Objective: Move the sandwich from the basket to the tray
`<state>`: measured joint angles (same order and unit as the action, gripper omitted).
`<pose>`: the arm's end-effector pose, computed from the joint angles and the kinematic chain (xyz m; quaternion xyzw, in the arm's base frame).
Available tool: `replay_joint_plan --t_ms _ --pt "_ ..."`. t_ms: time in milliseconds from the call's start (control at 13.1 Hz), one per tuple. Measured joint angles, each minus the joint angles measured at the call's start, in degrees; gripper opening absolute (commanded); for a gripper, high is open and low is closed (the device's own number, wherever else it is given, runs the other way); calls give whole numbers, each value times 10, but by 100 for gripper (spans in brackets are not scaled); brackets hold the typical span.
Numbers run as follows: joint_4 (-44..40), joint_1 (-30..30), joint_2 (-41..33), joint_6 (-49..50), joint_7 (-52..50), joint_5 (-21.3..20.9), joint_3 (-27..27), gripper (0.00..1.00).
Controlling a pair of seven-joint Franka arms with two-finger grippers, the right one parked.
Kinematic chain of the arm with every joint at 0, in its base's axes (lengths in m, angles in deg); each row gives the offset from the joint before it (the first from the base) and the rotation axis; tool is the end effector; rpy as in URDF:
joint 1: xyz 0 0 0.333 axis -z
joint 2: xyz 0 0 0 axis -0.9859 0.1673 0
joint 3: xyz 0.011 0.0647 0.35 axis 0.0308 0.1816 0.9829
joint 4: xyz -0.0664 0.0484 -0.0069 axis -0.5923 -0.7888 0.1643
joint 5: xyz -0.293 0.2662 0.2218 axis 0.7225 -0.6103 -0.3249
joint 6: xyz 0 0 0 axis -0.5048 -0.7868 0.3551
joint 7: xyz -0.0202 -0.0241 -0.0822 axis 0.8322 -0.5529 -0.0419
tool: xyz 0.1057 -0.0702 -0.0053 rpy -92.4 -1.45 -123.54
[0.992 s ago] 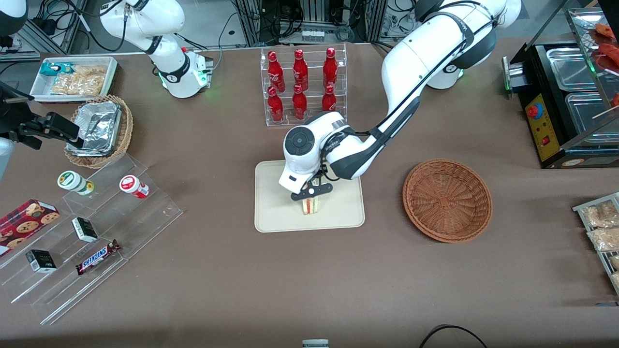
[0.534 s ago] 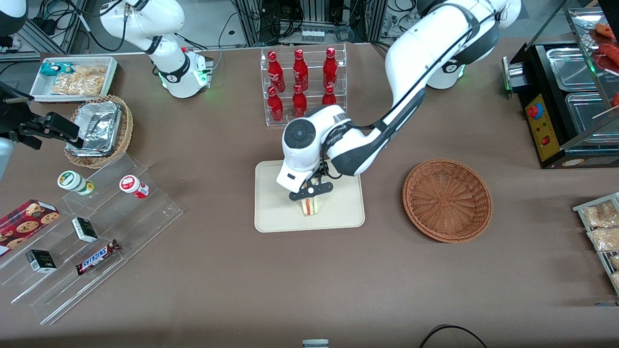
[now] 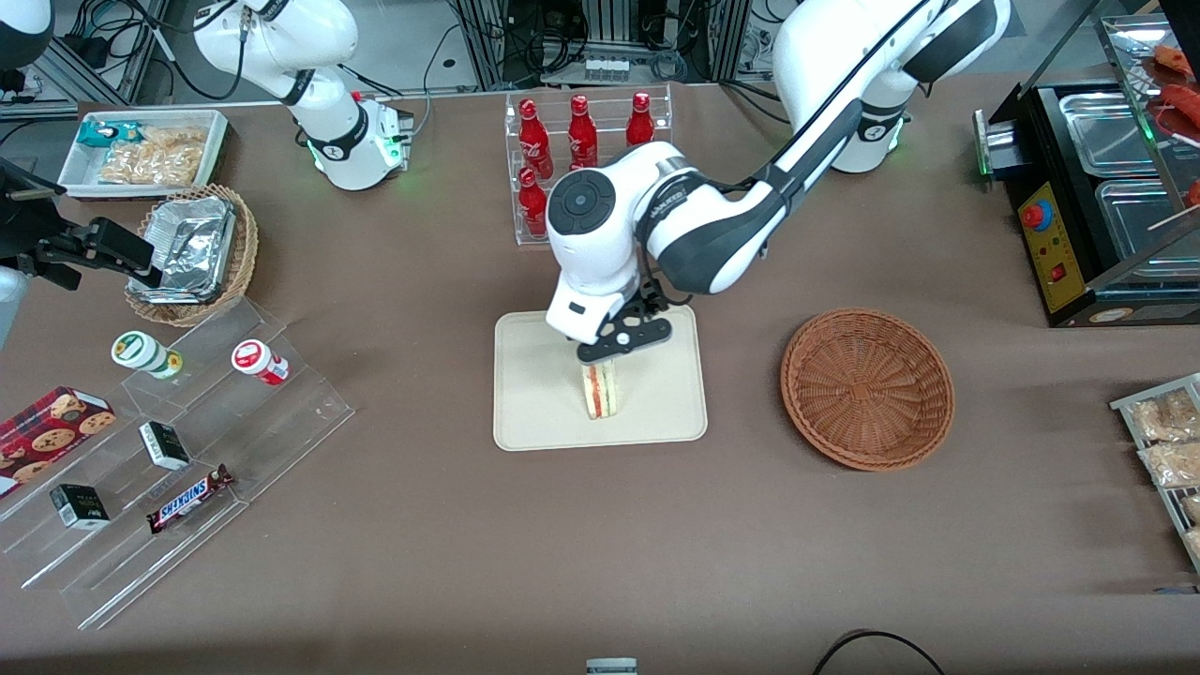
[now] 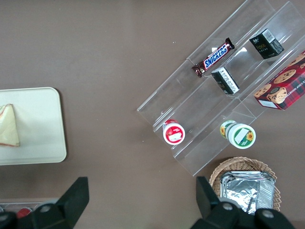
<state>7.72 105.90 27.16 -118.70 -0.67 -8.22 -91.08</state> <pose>0.5664 -0.5570 0.3768 -0.9872 -0.1475 0.0047 0.0598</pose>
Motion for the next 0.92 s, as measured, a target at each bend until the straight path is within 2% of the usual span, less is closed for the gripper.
replay_joint_plan --t_ms 229,458,916 --pt "22 -1 -27 22 19 51 54 100" --pt "46 -3 -69 43 110 119 132 100" --pt "97 -7 -124 46 224 172 228 100"
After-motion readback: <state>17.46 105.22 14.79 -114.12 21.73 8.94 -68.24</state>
